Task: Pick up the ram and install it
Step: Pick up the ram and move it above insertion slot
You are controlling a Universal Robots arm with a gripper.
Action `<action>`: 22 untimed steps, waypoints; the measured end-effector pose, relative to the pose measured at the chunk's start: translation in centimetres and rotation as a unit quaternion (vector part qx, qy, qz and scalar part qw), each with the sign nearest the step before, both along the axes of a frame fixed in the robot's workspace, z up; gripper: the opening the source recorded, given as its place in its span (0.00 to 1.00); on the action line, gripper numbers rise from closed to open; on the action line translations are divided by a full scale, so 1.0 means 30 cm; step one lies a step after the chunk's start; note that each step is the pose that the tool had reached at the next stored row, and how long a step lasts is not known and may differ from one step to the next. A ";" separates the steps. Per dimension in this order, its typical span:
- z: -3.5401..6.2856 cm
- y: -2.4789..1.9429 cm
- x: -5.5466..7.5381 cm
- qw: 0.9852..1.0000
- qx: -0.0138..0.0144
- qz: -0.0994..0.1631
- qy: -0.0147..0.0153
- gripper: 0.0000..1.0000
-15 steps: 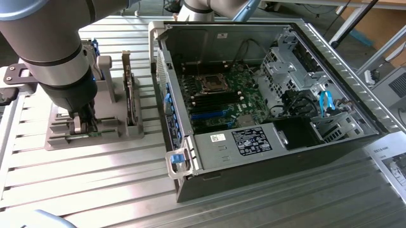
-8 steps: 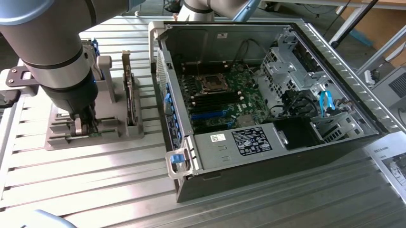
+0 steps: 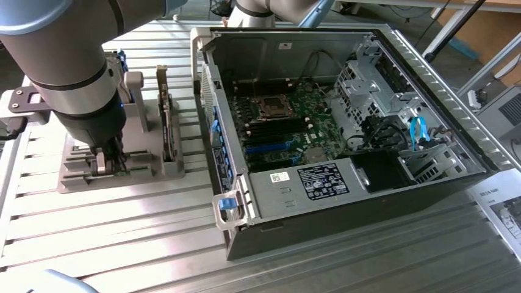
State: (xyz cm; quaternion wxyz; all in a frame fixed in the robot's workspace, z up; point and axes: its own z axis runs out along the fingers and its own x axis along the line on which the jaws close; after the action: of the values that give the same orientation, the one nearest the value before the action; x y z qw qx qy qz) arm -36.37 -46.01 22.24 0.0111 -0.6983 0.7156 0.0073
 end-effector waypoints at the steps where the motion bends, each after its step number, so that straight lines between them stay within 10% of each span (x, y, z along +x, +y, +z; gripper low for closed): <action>1: -0.002 0.000 0.000 1.000 0.000 0.000 0.000 0.24; 22: -0.040 0.000 0.000 1.000 0.000 0.000 0.000 0.24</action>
State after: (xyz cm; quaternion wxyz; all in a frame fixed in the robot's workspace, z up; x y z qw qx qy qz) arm -36.37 -46.01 21.04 0.0111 -0.6984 0.7156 0.0072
